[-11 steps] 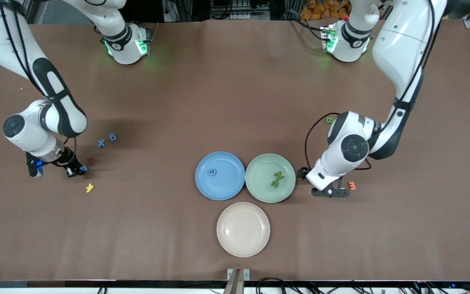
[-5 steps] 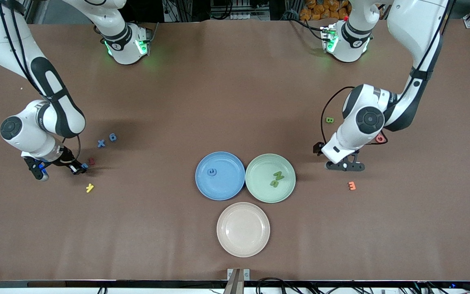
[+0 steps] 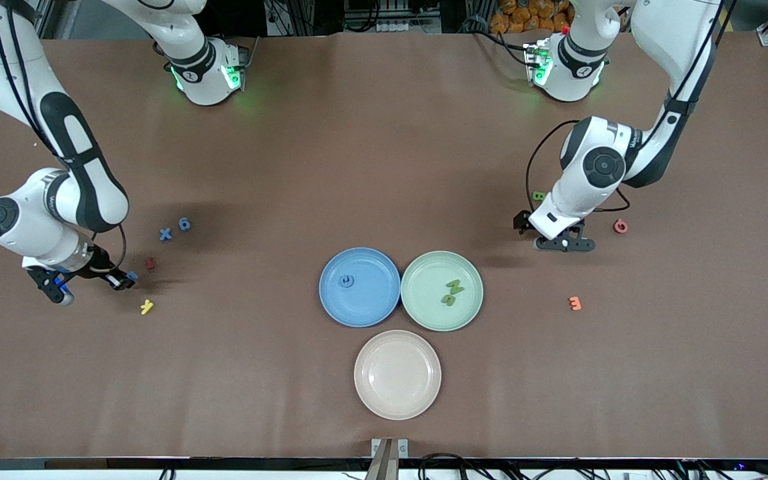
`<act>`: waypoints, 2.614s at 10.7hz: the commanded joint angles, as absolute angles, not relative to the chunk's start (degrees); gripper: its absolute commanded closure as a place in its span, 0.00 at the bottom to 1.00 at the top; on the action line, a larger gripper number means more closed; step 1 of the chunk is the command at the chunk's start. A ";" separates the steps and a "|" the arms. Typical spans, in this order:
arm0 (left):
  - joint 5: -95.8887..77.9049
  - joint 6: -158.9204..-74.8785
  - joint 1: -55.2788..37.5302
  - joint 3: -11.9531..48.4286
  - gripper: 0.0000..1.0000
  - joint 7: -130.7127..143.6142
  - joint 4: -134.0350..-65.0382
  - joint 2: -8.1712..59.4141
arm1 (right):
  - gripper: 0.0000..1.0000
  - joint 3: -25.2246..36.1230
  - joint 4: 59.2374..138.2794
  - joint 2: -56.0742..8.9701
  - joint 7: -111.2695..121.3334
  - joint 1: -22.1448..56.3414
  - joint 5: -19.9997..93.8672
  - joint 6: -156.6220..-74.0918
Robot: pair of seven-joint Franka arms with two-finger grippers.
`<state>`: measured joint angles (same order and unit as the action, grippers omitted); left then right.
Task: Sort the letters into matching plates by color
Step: 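Drop the 3 with the right gripper while the left gripper grasps the B, then drop the B with the left gripper while the right gripper reaches the x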
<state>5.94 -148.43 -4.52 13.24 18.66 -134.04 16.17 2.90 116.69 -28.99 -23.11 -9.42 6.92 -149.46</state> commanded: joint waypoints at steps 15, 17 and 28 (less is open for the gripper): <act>4.39 -161.81 -4.48 14.59 0.29 21.45 -156.18 8.79 | 0.84 -3.69 93.44 -37.78 -44.63 25.03 6.68 -142.20; 4.39 -161.81 -4.48 14.59 0.45 21.36 -156.79 8.09 | 0.84 -3.69 89.84 -40.15 -48.85 28.28 6.68 -142.29; 4.39 -159.36 -4.66 14.59 1.00 21.27 -147.86 8.96 | 0.00 0.25 95.95 -36.84 -32.56 24.62 6.06 -140.98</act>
<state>5.29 -161.51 -4.54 14.23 20.73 -152.52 9.07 -1.68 90.03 -41.33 -39.83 27.82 6.55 -142.11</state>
